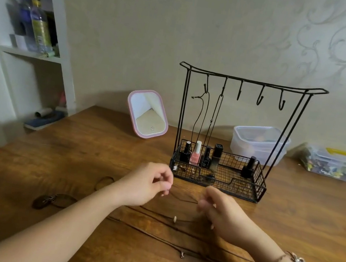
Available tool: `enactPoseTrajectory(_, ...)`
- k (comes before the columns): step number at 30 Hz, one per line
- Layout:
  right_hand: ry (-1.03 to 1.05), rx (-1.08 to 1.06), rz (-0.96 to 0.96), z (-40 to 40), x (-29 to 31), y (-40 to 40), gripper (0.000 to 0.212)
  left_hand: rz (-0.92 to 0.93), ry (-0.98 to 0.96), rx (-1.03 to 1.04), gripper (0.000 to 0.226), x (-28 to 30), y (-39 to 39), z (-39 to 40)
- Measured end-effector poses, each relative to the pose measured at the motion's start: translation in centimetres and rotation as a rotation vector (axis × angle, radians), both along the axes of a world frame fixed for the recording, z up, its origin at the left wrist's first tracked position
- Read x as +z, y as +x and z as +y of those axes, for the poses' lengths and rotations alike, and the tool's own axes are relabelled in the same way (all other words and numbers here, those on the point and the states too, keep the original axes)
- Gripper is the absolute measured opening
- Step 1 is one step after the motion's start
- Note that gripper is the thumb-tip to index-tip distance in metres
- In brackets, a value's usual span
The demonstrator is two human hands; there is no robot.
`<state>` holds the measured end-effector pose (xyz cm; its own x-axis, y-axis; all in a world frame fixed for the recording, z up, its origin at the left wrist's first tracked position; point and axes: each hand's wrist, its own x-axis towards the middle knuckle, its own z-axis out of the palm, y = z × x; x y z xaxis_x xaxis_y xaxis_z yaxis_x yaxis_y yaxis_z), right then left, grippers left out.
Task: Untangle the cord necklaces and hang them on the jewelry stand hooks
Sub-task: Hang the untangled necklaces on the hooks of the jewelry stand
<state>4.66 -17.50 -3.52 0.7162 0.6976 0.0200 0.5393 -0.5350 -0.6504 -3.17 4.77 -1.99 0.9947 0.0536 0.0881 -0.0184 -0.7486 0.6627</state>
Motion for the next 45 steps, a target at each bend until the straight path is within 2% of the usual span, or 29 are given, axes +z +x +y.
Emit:
enactPoseTrajectory(1,0.096,-0.013,0.025,0.0,0.4,0.0,0.014,-0.050,-0.046,-0.001,0.011,0.7,0.3,-0.6)
enactPoseTrajectory(2,0.206,-0.007,0.056,0.0,1.0,0.0,0.029,-0.097,-0.060,-0.025,0.010,1.6,0.6,-1.4)
enactPoseTrajectory(4,0.404,0.048,0.120,0.2,2.4,0.2,0.048,-0.168,0.002,-0.100,0.007,3.6,1.5,-3.1)
enactPoseTrajectory(6,0.535,0.066,0.116,0.5,3.7,0.4,0.043,-0.225,0.127,-0.143,0.006,5.6,2.7,-4.4)
enactPoseTrajectory(8,0.636,-0.052,0.077,0.5,4.8,0.7,0.027,-0.297,0.256,-0.166,0.007,7.5,4.0,-5.4)
enactPoseTrajectory(10,0.749,-0.167,0.136,0.0,5.5,1.4,0.012,-0.378,0.446,-0.186,0.008,9.2,5.2,-6.3)
enactPoseTrajectory(12,0.846,-0.207,0.240,-0.6,6.2,2.3,0.014,-0.457,0.575,-0.218,0.007,10.9,6.5,-7.1)
enactPoseTrajectory(16,0.991,-0.241,0.321,-0.8,8.1,4.1,0.012,-0.655,0.527,-0.189,0.006,14.3,9.2,-7.8)
enactPoseTrajectory(20,0.951,-0.296,0.173,0.4,9.9,5.5,0.011,-0.774,0.377,-0.038,0.022,16.5,11.4,-6.6)
enactPoseTrajectory(27,0.968,-0.343,0.099,2.4,10.1,7.1,0.011,-0.755,0.260,0.045,0.017,17.3,13.1,-5.3)
enactPoseTrajectory(31,0.917,-0.367,0.104,2.5,8.8,7.7,0.015,-0.715,0.285,0.061,0.014,17.4,13.6,-5.2)
enactPoseTrajectory(34,0.746,-0.320,0.026,2.3,7.6,7.3,0.016,-0.726,0.352,0.081,0.011,16.6,14.0,-5.2)
enactPoseTrajectory(37,0.530,-0.240,-0.130,1.9,6.2,5.5,0.023,-0.929,0.437,0.095,0.005,15.1,13.3,-5.5)
enactPoseTrajectory(39,0.455,-0.182,-0.242,1.5,5.5,4.1,0.030,-1.069,0.306,0.085,0.005,13.0,11.6,-6.3)
enactPoseTrajectory(41,0.434,-0.126,-0.323,0.9,5.0,2.7,0.031,-0.973,0.234,0.046,0.012,10.2,9.3,-7.3)
enactPoseTrajectory(43,0.431,-0.052,-0.338,0.0,4.9,1.6,0.023,-0.726,0.302,-0.020,0.022,8.0,7.8,-8.2)
enactPoseTrajectory(45,0.382,0.003,-0.311,-1.0,4.9,0.4,0.022,-0.563,0.265,-0.089,0.022,7.1,7.9,-8.2)
